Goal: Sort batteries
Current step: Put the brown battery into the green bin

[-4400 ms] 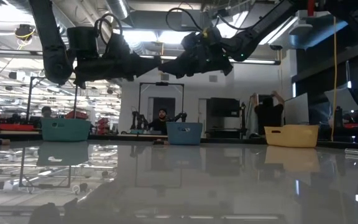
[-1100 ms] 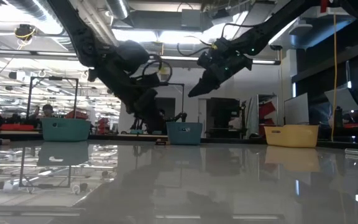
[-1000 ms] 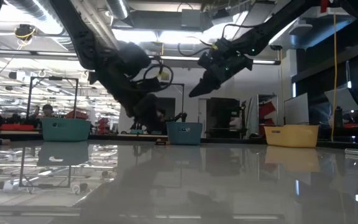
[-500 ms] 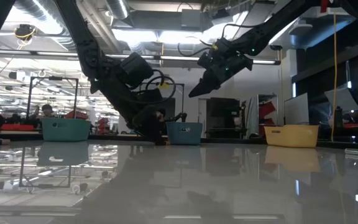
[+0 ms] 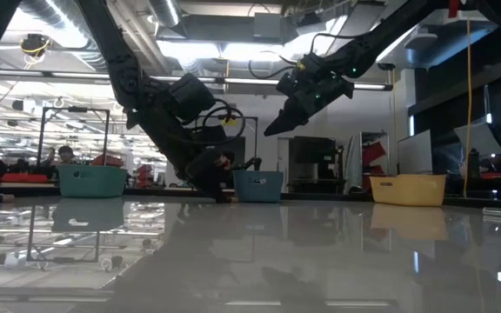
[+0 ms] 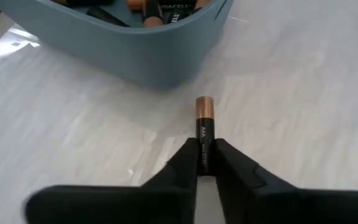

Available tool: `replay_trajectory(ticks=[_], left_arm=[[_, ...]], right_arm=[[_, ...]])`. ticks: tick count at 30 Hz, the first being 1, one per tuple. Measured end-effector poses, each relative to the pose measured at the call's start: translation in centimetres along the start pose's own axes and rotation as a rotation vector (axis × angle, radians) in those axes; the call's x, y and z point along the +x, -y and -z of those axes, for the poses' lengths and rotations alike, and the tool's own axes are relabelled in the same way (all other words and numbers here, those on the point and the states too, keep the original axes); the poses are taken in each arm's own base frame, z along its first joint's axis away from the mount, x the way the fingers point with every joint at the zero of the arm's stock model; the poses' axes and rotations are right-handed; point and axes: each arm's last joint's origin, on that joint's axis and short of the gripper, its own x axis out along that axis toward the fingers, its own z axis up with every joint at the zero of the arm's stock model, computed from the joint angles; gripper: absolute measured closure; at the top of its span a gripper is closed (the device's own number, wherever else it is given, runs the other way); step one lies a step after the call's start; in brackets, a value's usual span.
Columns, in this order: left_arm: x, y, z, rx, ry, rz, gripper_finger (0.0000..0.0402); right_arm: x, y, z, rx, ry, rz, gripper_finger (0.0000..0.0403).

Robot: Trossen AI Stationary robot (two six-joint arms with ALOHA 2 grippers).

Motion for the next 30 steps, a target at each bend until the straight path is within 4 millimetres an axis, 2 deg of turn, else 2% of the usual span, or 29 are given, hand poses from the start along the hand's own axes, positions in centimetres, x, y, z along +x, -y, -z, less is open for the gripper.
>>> replay_trajectory(ticks=[4, 9, 16, 20, 24, 30], left_arm=[[-0.3, 0.0, -0.2, -0.015, 0.007, 0.000, 0.0380], [-2.1, -0.1, -0.7, 0.031, 0.000, -0.011, 0.0377], [-8.7, -0.8, -2.2, 0.002, -0.014, -0.161, 0.0380], [-13.0, -1.5, -2.1, -0.137, -0.008, -0.374, 0.0373], [-16.1, -2.2, -1.0, -0.390, -0.003, -0.562, 0.0381], [-17.4, -3.0, 1.4, -0.558, -0.135, -0.711, 0.0375]], right_arm=[[0.0, 0.0, 0.0, 0.000, 0.000, 0.000, 0.0169], [0.0, 0.0, 0.0, 0.001, -0.002, -0.001, 0.0169], [0.0, 0.0, 0.1, 0.003, -0.005, -0.003, 0.0169], [0.0, 0.0, 0.1, -0.005, -0.005, -0.003, 0.0169], [0.0, 0.0, 0.1, -0.005, -0.005, -0.003, 0.0169], [0.0, 0.0, 0.1, -0.010, -0.005, -0.004, 0.0169]])
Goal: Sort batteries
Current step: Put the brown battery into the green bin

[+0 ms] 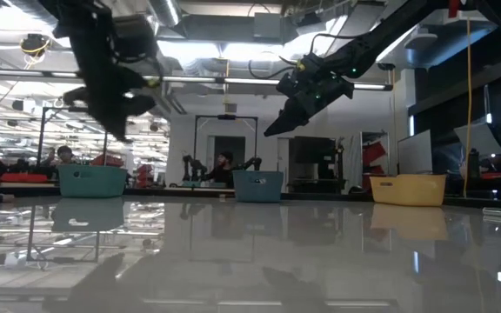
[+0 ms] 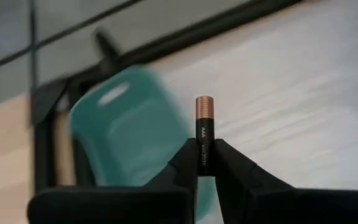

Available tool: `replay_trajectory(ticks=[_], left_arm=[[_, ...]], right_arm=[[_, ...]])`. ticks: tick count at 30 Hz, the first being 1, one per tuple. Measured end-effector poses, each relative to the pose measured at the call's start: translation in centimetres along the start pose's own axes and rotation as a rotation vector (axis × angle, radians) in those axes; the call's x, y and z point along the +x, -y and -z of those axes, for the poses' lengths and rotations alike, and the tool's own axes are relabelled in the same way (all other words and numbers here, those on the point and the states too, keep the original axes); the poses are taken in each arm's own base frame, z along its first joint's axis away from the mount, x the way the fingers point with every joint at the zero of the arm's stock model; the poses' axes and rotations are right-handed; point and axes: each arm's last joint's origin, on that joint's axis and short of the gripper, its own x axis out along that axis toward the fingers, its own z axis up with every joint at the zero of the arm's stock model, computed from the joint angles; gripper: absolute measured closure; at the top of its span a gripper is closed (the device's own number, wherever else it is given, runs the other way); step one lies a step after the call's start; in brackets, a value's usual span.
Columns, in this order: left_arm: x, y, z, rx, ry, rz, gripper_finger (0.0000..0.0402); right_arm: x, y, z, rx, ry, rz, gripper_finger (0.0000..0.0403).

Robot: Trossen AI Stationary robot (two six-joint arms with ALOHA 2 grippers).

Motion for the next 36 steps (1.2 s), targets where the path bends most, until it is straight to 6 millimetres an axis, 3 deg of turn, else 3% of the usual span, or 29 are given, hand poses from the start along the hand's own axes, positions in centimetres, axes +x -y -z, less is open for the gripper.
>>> replay_trajectory(ticks=[9, 22, 26, 32, 36], left_arm=[[1.9, -1.2, 1.4, -0.059, -0.080, -0.073, 0.0372], [2.2, -1.0, 1.1, -0.012, -0.049, -0.046, 0.0278], [2.1, -0.4, -0.1, -0.043, 0.050, 0.025, 0.0262], [1.0, 2.2, -3.8, -0.014, 0.372, 0.367, 0.0257], [2.3, 3.5, -5.1, -0.004, 0.465, 0.419, 0.0257]], right_arm=[[0.0, -0.1, 0.0, 0.001, 0.008, -0.015, 0.0169], [0.0, 0.0, 0.0, 0.000, 0.009, -0.015, 0.0169], [0.0, 0.0, 0.0, 0.000, 0.009, -0.015, 0.0169], [-0.2, 0.2, 0.2, 0.004, -0.004, 0.009, 0.0169], [-0.1, 0.2, 0.2, 0.014, -0.008, 0.010, 0.0169]])
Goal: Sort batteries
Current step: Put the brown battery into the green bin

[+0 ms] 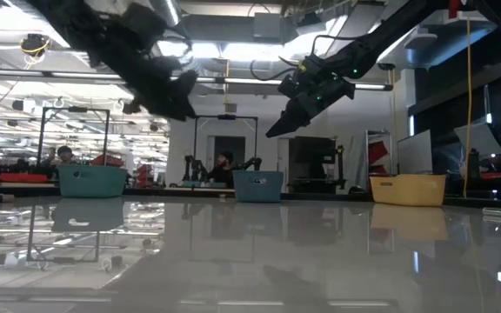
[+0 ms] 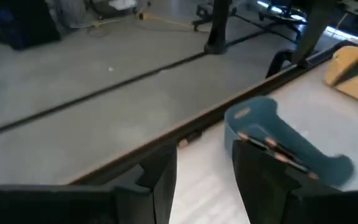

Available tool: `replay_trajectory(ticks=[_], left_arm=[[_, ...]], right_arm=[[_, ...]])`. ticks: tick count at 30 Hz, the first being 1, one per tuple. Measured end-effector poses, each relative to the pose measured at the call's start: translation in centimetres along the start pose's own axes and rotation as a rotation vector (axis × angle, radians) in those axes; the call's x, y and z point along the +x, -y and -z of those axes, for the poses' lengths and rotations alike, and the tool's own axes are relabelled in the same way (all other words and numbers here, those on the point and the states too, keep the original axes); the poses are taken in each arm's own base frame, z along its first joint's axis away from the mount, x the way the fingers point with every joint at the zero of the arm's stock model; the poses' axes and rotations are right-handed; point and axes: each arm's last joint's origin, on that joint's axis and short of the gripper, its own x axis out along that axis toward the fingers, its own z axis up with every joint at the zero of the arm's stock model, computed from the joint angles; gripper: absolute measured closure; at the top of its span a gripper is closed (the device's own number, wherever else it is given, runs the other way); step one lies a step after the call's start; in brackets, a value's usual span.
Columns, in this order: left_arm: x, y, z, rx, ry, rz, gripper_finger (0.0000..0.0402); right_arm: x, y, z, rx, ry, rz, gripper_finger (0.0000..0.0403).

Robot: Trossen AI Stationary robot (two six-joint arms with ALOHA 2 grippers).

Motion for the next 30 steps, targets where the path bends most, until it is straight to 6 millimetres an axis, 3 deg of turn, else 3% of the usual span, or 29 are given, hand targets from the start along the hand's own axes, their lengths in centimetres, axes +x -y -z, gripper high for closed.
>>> replay_trajectory(ticks=[5, 8, 12, 17, 23, 30], left_arm=[[4.3, -0.4, 1.0, -0.004, -0.116, 0.033, 0.0256], [7.2, -0.6, 0.5, 0.057, -0.202, 0.083, 0.0256], [10.8, -0.6, -1.4, 0.252, -0.301, 0.118, 0.0256], [14.3, 0.1, -1.9, 0.567, -0.408, 0.204, 0.0256], [17.6, -0.7, -2.2, 0.326, -0.480, 0.166, 0.0258], [19.2, -0.5, -2.1, 0.395, -0.442, 0.213, 0.0300]], right_arm=[[0.8, 0.0, 1.0, 0.048, -0.039, 0.002, 0.0169], [0.9, 0.2, 1.4, 0.071, -0.106, 0.098, 0.0169], [0.7, 0.8, 1.7, 0.136, -0.197, 0.280, 0.0169], [0.5, 1.0, 2.1, 0.157, -0.247, 0.318, 0.0169], [0.5, 0.8, 2.2, 0.157, -0.253, 0.300, 0.0169], [0.5, 0.8, 2.2, 0.128, -0.253, 0.290, 0.0169]])
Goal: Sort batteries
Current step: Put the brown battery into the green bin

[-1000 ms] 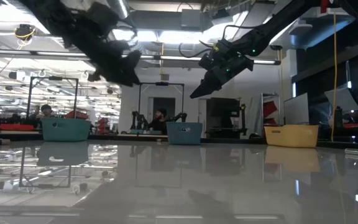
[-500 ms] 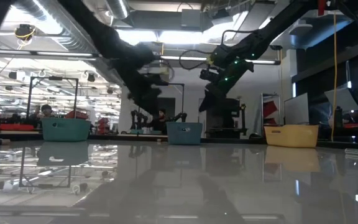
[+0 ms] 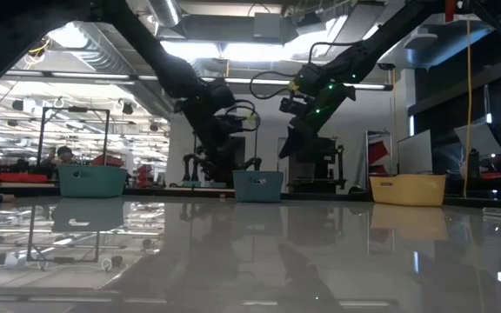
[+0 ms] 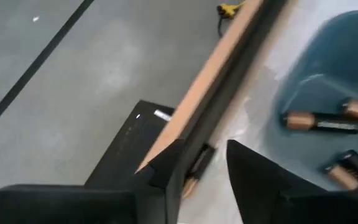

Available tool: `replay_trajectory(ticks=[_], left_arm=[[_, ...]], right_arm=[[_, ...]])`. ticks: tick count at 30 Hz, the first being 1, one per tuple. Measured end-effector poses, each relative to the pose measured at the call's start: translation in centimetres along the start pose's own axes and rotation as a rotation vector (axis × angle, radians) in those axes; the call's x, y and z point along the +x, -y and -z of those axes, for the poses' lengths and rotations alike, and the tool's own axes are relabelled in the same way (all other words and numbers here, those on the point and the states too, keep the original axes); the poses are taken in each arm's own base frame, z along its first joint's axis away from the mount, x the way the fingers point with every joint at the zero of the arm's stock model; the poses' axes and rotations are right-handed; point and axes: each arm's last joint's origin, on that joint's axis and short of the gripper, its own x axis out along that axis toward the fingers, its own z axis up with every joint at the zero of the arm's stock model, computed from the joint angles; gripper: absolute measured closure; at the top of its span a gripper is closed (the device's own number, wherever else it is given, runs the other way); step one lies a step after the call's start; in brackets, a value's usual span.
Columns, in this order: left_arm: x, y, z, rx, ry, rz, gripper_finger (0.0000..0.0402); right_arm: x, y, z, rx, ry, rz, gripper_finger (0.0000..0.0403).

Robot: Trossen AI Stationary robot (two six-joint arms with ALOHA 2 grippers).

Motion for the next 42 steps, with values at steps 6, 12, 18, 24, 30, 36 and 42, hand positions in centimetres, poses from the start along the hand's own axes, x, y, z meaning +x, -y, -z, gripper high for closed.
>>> replay_trajectory(ticks=[6, 12, 18, 24, 30, 36, 42], left_arm=[[0.8, 0.7, 0.5, 0.034, -0.034, 0.009, 0.0389], [1.8, 0.4, 1.5, 0.054, -0.100, -0.005, 0.0400], [2.3, 0.1, 2.0, 0.075, -0.118, -0.006, 0.0401], [2.3, 0.1, 1.6, 0.077, -0.080, -0.015, 0.0401], [2.3, 0.0, 1.6, 0.065, -0.080, -0.015, 0.0401], [3.0, 0.1, 2.2, 0.059, -0.101, 0.007, 0.0401], [4.1, -0.3, 2.9, 0.037, -0.115, 0.035, 0.0401]], right_arm=[[0.0, 0.0, 0.0, -0.014, 0.004, -0.005, 0.0169], [0.0, -0.1, -0.1, -0.015, 0.016, -0.025, 0.0169], [0.0, -0.1, -0.1, -0.015, 0.022, -0.035, 0.0169], [0.0, -0.1, -0.1, -0.015, 0.023, -0.034, 0.0169], [0.0, -0.1, -0.1, -0.015, 0.022, -0.034, 0.0169], [0.0, -0.1, -0.1, -0.015, 0.022, -0.034, 0.0169], [0.0, -0.1, -0.1, -0.015, 0.022, -0.035, 0.0169]])
